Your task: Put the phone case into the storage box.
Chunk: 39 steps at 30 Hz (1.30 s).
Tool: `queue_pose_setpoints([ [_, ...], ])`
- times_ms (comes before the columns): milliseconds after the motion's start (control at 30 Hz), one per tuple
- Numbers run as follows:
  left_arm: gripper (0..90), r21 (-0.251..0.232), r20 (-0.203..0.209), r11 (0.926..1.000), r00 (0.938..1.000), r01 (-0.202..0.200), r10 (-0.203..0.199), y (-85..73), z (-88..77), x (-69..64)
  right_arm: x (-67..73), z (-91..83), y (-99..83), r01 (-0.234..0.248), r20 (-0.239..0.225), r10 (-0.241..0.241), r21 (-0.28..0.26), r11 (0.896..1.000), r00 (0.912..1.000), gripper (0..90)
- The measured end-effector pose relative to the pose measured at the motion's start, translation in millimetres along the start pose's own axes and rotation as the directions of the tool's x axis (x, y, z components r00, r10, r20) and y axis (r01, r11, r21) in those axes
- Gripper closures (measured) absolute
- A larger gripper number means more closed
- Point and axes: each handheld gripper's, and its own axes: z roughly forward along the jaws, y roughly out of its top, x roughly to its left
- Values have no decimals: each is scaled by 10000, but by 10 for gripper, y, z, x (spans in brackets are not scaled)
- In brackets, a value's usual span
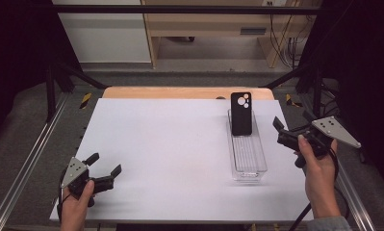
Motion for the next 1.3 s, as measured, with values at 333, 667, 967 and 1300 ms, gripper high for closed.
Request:
queue_pose_setpoints([
  [333, 29, -5, 20, 10000, 10000, -7, 7, 1, -2, -1, -26, -86, -42, 63, -257, -64, -42, 10000, 9997, 36],
  [667, 29, -22, 37, 10000, 10000, -13, 13, 1, 1, -5, -78, -196, -138, 81, -292, -79, 37, 10000, 9995, 36],
  [967, 29, -22, 38, 10000, 10000, -50, 50, 3, 3, -8, -92, -304, -281, -66, -295, 68, 95, 9999, 9995, 36],
  [1300, 26, -26, 104, 9999, 9999, -103, 103, 2, 1, -9, -91, -402, -441, -65, -201, 71, 272, 9996, 9998, 34],
])
